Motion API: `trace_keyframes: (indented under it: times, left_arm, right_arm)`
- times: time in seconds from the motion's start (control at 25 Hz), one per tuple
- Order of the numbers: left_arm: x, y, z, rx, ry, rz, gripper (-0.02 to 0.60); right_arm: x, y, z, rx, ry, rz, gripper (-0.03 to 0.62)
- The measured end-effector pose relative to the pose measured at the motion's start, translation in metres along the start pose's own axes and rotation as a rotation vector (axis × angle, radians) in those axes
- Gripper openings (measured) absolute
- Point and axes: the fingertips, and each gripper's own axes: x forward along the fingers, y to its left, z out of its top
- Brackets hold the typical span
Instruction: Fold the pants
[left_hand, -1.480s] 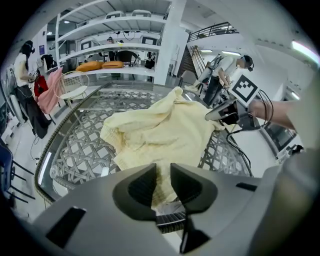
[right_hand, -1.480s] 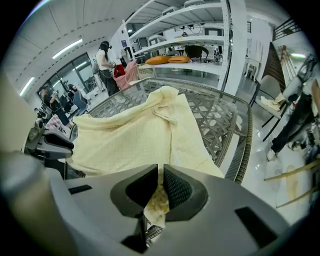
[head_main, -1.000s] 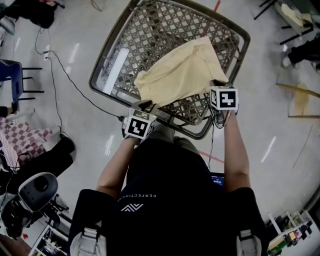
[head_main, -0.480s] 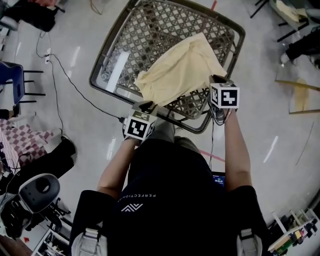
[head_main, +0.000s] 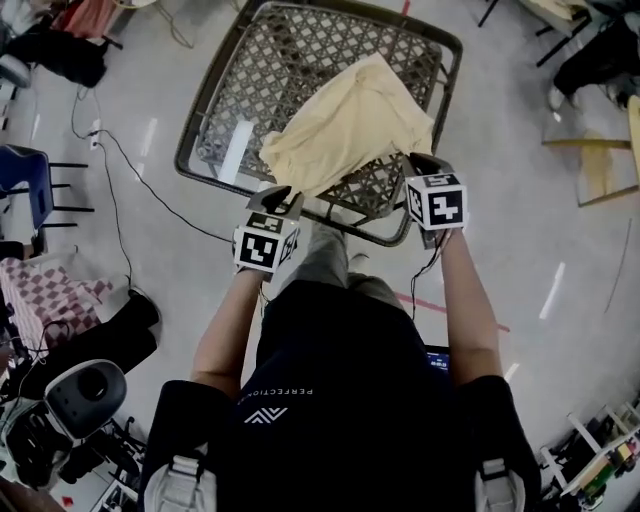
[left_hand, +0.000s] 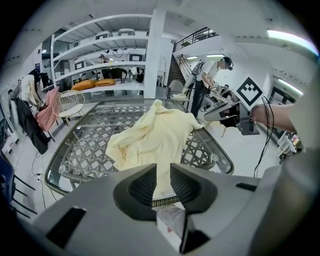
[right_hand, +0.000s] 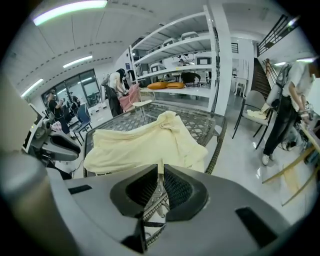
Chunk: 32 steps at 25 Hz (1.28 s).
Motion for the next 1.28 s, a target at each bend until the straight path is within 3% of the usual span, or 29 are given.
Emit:
trace_keyframes:
  times: [0.12,0.32,0.56,0.72,0.96,1.12,1.28]
  left_arm:
    - [-0.001,-0.003,0.013,0.029,-0.035,-0.031,0.075]
    - [0.013,-0.007,0.061,0.101,-0.091,-0.171,0.051]
    - [0.036,0.001,0.107,0.257,-0.061,-0.305,0.051]
    - [0.047,0.004,0.110,0.344,-0.010,-0.411,0.044]
    - [0.057,0.002,0.085,0.472,0.088,-0.556,0.035]
    - [0.067,0.014,0.085,0.503,0.101,-0.564,0.035]
    - [0.077,0.030,0.088,0.492,0.100,-0.500,0.035]
  right_arm:
    - [-0.010,0.001,-0.002,0.039,-0.026,-0.008,0.049]
    - [-0.021,0.003,0.011,0.118,-0.060,-0.045,0.049]
    - [0.003,0.010,0.051,0.239,-0.082,-0.079,0.049]
    - [0.030,0.027,0.071,0.288,-0.075,-0.091,0.049]
    - [0.047,0.043,0.081,0.356,-0.059,-0.151,0.049]
    - [0.050,0.049,0.084,0.392,-0.055,-0.183,0.049]
    - [0.051,0.051,0.080,0.402,-0.037,-0.185,0.049]
